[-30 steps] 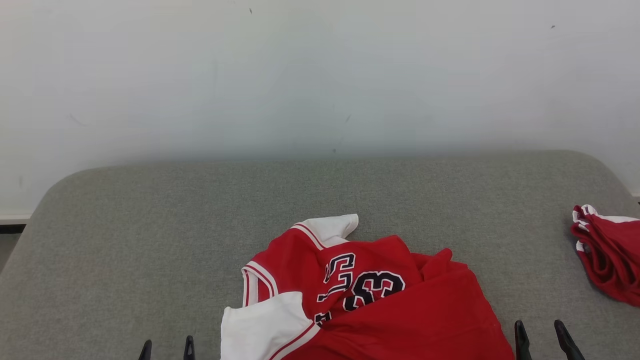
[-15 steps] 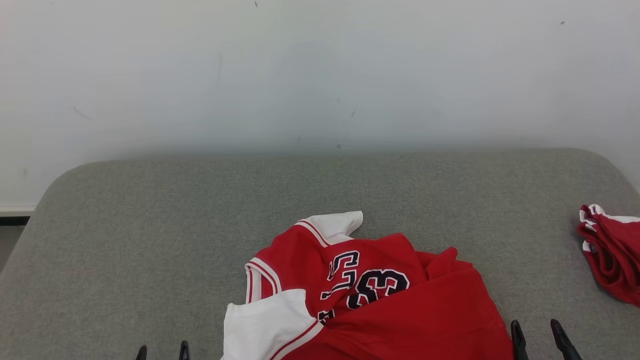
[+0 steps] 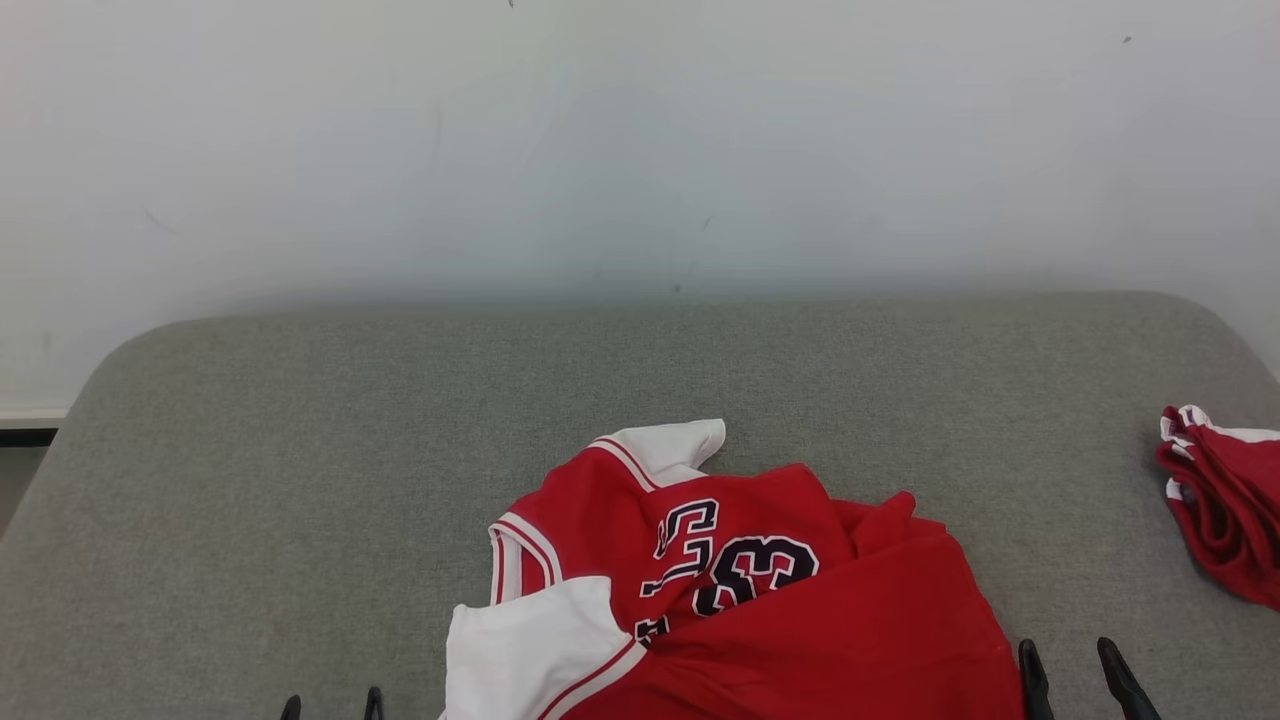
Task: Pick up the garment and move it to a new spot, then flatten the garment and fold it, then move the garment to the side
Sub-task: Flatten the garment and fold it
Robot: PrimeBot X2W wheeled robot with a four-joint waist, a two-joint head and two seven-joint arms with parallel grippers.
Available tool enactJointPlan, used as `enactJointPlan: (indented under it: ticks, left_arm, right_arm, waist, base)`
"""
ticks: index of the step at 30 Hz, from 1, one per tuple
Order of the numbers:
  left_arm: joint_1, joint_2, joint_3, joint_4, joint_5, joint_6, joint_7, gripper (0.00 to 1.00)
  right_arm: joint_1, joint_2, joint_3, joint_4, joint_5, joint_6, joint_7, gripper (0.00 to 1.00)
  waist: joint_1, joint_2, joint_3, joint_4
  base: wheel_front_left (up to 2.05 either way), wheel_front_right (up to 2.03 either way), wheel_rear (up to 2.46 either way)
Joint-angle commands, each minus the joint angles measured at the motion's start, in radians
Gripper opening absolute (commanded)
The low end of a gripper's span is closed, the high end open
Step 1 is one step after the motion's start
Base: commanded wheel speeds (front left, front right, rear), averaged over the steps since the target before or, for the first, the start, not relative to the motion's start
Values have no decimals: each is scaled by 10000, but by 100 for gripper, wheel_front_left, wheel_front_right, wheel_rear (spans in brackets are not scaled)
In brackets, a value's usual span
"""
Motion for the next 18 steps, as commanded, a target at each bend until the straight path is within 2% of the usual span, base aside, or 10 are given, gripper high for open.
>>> enactJointPlan:
  ticks: [1, 6, 11, 18]
  left_arm:
    - [-87, -12, 16, 36, -12, 19, -32, 100]
    - [-563, -13, -310, 805, -23, -252, -33, 100]
    - [-2082, 83, -802, 3023, 106, -417, 121, 100]
    - [-3865, 183, -1066, 4872, -141, -509, 700, 100]
  right_arm:
    - [-64, -18, 8, -6, 31, -26, -42, 100]
    - [-88, 25, 4, -77, -46, -26, -43, 100]
    - [-251, -35, 200, -98, -46, -26, -43, 100]
    - [-405, -79, 477, -133, -28, -26, -42, 100]
  waist:
    - [0, 0, 7, -1]
    - [0, 0, 112, 27]
    - [0, 0, 337, -129]
    - [0, 0, 656, -552]
  base:
    - [0, 0, 0]
    - [0, 0, 0]
    - [0, 0, 0]
    - [0, 0, 0]
